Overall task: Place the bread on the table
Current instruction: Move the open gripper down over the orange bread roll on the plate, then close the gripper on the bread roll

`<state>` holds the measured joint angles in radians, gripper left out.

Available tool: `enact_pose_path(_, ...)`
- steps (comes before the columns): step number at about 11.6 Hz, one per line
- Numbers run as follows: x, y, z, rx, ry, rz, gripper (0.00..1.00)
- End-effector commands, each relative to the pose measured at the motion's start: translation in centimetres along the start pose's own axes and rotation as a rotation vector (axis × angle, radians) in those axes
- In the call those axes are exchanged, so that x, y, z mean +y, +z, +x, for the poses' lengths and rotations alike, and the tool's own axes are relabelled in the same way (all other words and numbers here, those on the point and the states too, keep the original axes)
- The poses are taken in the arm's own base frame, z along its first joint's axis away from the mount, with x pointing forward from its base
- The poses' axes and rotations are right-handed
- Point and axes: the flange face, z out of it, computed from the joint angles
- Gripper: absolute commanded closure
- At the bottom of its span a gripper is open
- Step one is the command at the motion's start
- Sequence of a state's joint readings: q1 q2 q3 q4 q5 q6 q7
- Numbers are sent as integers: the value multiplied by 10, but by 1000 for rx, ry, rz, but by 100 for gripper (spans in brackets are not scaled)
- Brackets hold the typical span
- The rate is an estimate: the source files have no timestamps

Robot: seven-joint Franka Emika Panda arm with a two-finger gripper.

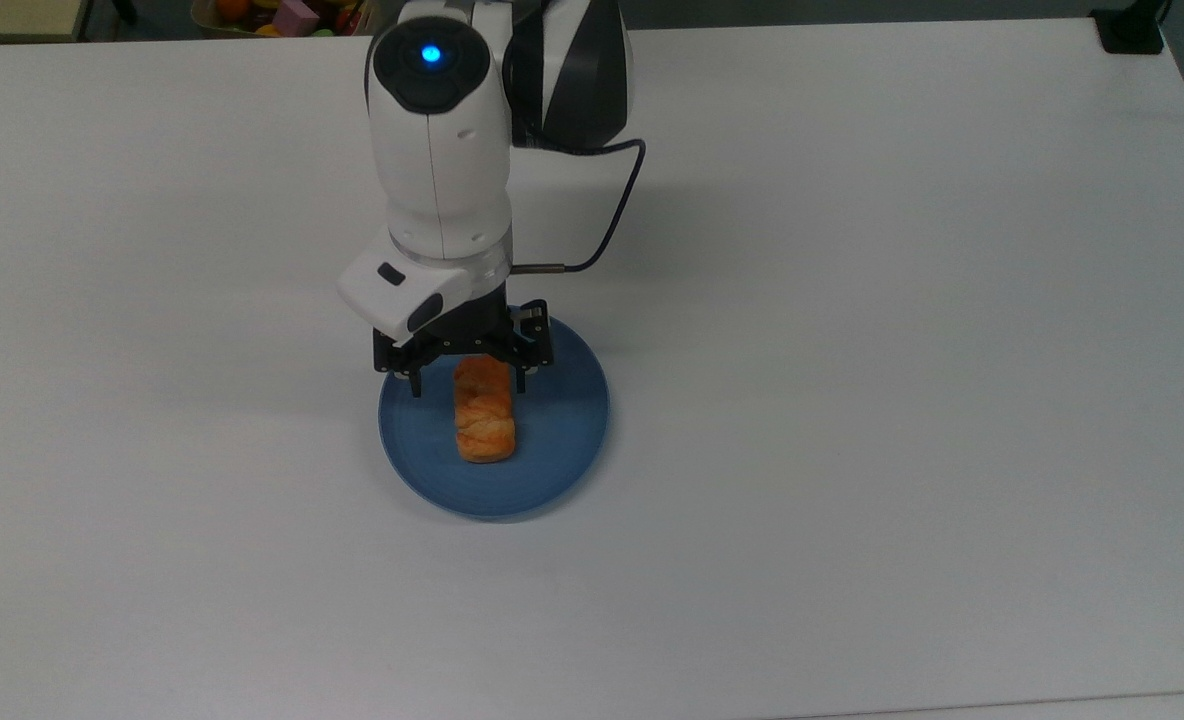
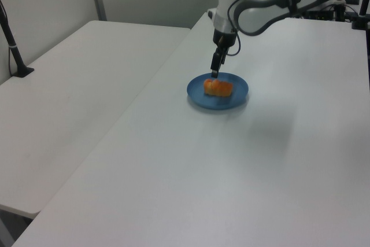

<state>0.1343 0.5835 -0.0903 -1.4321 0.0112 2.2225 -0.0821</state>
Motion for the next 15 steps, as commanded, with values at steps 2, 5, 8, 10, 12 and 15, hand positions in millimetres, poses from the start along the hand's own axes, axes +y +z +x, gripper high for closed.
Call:
enact_pose_path(2,-7,33,0,-28,9,2,0)
enact_pose_path(5,-10,43,-4,-45,-1,2,0)
enact_pose_path(8,-13,47,-6,-56,-5,4,16)
enact_pose_path(10,-16,48,-8,-60,-6,6,40)
enact_pose_path(12,-16,48,-8,-64,-4,6,55)
enact_pose_path(15,-17,41,-8,-61,-11,7,66)
